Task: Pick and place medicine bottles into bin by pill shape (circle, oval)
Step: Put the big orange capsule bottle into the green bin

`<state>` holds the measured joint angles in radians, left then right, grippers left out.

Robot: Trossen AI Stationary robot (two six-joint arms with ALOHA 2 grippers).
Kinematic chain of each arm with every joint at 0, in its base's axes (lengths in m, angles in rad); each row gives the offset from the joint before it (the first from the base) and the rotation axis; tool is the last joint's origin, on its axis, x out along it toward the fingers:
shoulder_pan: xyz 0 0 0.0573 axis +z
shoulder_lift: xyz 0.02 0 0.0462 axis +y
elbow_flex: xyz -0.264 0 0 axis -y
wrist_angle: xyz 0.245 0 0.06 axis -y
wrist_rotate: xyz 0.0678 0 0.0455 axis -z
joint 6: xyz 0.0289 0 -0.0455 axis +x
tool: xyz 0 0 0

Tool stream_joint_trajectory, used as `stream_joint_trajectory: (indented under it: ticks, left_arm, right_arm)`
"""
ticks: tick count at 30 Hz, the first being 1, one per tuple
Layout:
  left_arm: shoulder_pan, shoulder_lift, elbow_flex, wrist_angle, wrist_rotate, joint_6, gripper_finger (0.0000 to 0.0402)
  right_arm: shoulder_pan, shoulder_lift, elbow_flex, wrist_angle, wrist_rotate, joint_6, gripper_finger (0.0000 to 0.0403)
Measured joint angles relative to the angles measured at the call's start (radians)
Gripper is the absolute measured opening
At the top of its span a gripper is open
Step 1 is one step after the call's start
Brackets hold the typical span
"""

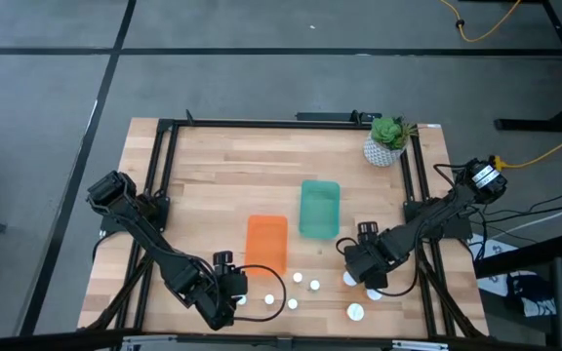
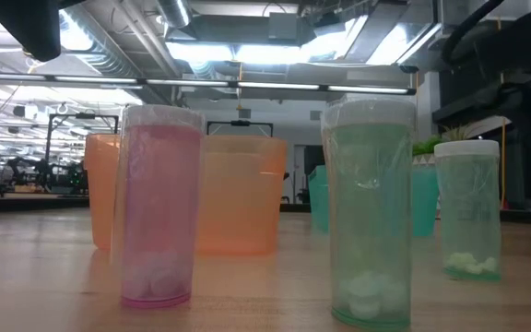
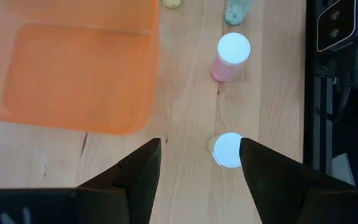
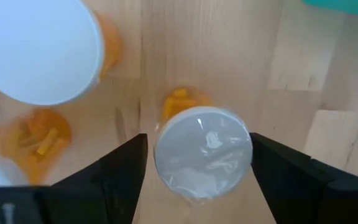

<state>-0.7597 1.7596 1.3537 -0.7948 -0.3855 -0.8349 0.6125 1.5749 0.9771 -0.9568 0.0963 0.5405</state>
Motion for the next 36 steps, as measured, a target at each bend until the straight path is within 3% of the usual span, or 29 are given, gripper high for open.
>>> stream_joint_trajectory:
  ticks: [10, 17, 29, 36]
  left_arm:
    - [0.0, 0.0, 0.0, 0.0, -0.021, 0.0, 0.0212]
    - [0.0, 0.0, 0.0, 0.0, -0.021, 0.0, 0.0212]
    - [0.0, 0.0, 0.0, 0.0, -0.022, 0.015, 0.0212]
    - [0.0, 0.0, 0.0, 0.0, -0.022, 0.034, 0.0212]
  right_arm:
    - [0.0, 0.0, 0.0, 0.013, 0.05, 0.003, 0.021]
    - [-0.008, 0.0, 0.023, -0.061, 0.051, -0.03, 0.0222]
    - [-0.171, 0.0, 0.352, -0.319, 0.208, -0.275, 0.0218]
    - [-0.343, 0.0, 0.47, -0.181, 0.189, -0.513, 0.0213]
